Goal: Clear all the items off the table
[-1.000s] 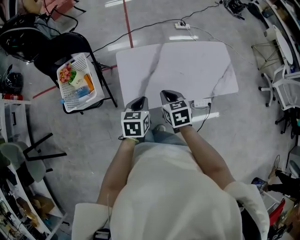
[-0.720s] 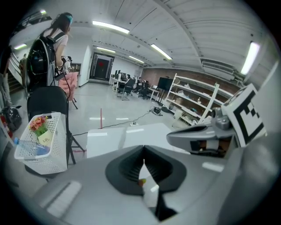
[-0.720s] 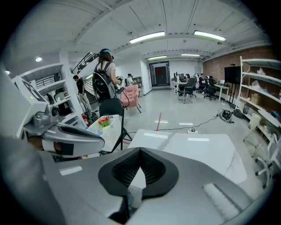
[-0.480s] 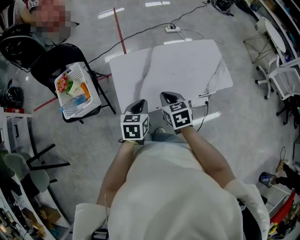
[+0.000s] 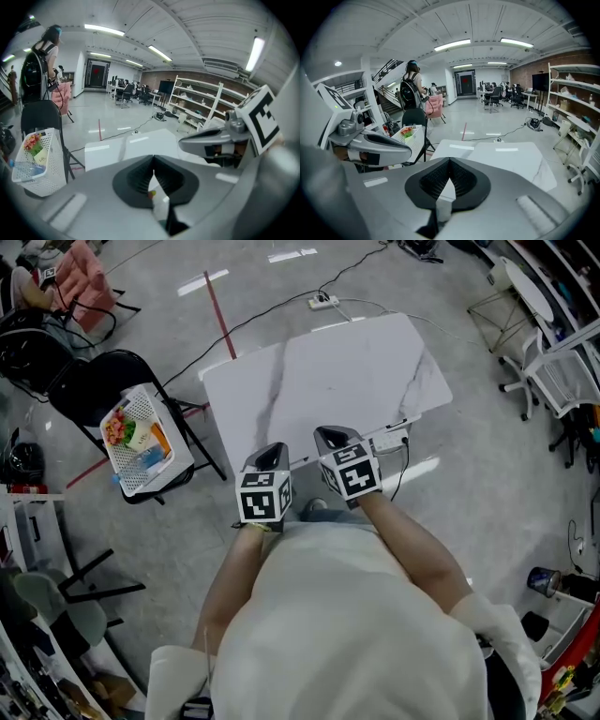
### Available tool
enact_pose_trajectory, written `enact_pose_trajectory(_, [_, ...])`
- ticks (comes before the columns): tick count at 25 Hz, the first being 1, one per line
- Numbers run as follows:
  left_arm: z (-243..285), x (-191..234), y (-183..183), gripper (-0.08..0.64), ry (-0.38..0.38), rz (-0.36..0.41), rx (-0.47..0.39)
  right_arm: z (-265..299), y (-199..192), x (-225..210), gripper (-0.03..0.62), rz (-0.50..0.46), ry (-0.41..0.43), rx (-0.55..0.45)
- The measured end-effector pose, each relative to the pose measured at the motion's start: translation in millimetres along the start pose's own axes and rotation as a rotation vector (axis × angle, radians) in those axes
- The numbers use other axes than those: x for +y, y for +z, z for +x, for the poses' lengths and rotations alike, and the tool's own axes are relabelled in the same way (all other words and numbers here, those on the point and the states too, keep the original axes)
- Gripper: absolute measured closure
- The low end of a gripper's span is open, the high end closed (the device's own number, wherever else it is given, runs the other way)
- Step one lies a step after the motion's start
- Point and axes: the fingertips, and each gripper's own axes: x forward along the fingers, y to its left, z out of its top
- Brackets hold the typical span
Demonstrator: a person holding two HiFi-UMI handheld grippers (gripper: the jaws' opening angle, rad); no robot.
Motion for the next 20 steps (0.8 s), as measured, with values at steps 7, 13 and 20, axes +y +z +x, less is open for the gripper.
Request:
enact_pose_trajectory(7, [4, -10, 6, 0.551, -0.007, 0.020, -0.007, -8, -6, -13, 0.594, 0.010, -0.026, -0.006])
enact_pose_trajectory(13, [7, -11, 11, 0.551, -0.004, 0.024, -0.014, -7, -5, -18, 0.594, 0.020, -0.025, -0.016])
enact_pose_trajectory(20, [13, -14, 14, 0.551, -0.002, 0.029, -0.014, -7, -2, -26, 0.594, 0.020, -0.027, -0.032])
